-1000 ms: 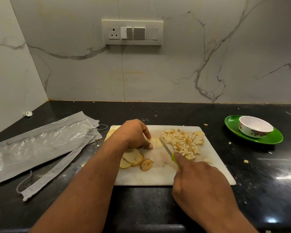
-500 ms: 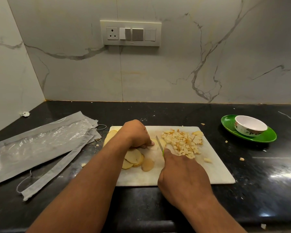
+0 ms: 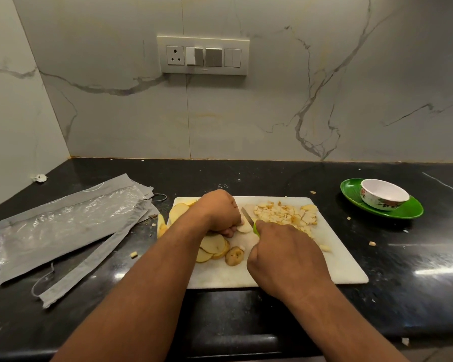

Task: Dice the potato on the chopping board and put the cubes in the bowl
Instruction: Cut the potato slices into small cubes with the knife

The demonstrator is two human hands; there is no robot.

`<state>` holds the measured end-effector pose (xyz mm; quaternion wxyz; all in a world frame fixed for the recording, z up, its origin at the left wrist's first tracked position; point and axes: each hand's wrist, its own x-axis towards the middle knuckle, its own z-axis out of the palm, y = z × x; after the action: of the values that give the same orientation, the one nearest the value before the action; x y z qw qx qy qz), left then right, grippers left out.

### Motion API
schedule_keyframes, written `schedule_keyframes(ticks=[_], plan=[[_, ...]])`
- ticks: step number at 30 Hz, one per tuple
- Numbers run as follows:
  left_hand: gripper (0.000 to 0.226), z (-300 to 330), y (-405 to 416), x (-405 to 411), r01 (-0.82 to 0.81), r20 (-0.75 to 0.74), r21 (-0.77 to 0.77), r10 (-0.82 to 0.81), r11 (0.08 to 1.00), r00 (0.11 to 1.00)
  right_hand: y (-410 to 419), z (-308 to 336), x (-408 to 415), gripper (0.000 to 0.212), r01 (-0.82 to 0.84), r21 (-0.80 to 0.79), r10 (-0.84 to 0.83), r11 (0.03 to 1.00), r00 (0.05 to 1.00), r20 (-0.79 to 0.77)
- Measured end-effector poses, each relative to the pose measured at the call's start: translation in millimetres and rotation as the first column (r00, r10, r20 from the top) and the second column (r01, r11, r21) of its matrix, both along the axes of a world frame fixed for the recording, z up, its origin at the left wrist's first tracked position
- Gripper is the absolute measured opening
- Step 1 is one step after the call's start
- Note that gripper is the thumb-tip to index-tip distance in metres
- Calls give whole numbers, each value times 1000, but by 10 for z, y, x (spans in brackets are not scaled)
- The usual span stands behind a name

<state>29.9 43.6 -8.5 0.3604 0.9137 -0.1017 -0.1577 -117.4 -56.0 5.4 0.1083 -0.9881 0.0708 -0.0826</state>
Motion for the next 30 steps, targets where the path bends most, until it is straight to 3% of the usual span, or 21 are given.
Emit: schedule_keyframes(ticks=[14, 19, 23, 30], plan=[[11, -41, -34, 94, -44, -95, 3, 44, 999, 994, -134, -173, -360, 62, -52, -119, 54, 992, 998, 12], [14, -46, -15, 92, 6, -47, 63, -3, 998, 999, -171, -44, -579, 60, -23, -91, 22, 996, 1000, -9], [16, -23, -29, 65, 37, 98, 213, -59, 976, 993, -176, -13, -396, 61, -8, -84, 16, 996, 996, 88], [14, -25, -38, 89, 21, 92, 226, -42, 974, 995, -113, -180, -63, 55, -33, -47, 36, 998, 998, 55]])
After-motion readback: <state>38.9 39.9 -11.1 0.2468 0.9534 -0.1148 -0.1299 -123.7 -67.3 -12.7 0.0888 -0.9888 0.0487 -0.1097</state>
